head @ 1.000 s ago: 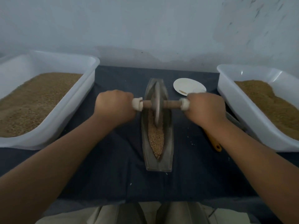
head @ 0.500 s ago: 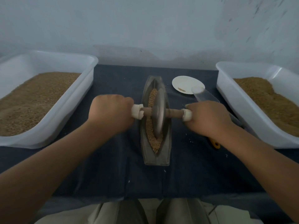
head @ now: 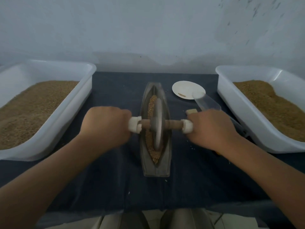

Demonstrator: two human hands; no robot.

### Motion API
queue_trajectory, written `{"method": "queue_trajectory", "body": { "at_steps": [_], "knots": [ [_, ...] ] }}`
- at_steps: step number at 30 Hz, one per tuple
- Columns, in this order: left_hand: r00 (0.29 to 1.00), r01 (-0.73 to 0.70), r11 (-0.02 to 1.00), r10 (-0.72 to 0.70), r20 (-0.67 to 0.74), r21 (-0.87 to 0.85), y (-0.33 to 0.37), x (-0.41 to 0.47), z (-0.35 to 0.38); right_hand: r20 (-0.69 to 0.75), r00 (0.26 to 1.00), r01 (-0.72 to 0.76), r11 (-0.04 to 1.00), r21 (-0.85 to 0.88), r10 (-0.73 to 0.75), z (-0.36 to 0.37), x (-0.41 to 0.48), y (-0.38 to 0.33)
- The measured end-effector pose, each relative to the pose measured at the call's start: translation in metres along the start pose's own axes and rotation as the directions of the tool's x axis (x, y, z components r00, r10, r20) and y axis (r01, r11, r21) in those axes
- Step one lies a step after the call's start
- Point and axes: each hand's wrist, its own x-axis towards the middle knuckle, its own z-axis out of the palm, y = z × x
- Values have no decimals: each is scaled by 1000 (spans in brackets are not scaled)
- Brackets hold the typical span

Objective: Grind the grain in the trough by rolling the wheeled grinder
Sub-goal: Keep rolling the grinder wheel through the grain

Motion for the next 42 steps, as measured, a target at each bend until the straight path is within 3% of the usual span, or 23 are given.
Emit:
{"method": "queue_trajectory", "body": {
  "at_steps": [2,5,9,14,20,24,27,31,35,38,42],
  "knots": [
    [1000,26,1000,-26,6,-13,-4,1,8,6,1000,20,998,-51,-19,-2,5,0],
    [984,138,988,-129,125,-69,-4,31,27,-3,997,-70,988,-136,71,8,46,-2],
    [963,228,969,-209,169,-99,-7,83,37,6,987,-161,985,-64,162,18,102,3],
    [968,180,982,-166,186,-62,-1,63,17,26,996,-85,996,-38,86,15,70,6],
    [990,97,995,-97,100,7,4,-3,2,-32,999,14,999,31,-13,4,7,2],
    [980,159,987,-153,130,-38,1,37,20,-53,996,-81,995,-55,78,21,47,2],
    [977,176,983,-169,128,-45,-5,81,29,-48,980,-196,980,-20,195,34,82,6],
    [977,174,983,-166,132,-56,-3,88,23,28,972,-234,972,-5,234,31,82,4],
    [990,106,992,-98,101,-72,0,27,10,-42,996,-85,996,-21,84,11,27,-3],
    [999,41,994,-39,17,-101,0,-13,1,-110,994,5,996,92,5,-5,-5,-11],
    [993,101,993,-97,68,-56,2,5,9,-117,992,-53,999,-7,52,8,16,-6]
  ]
}}
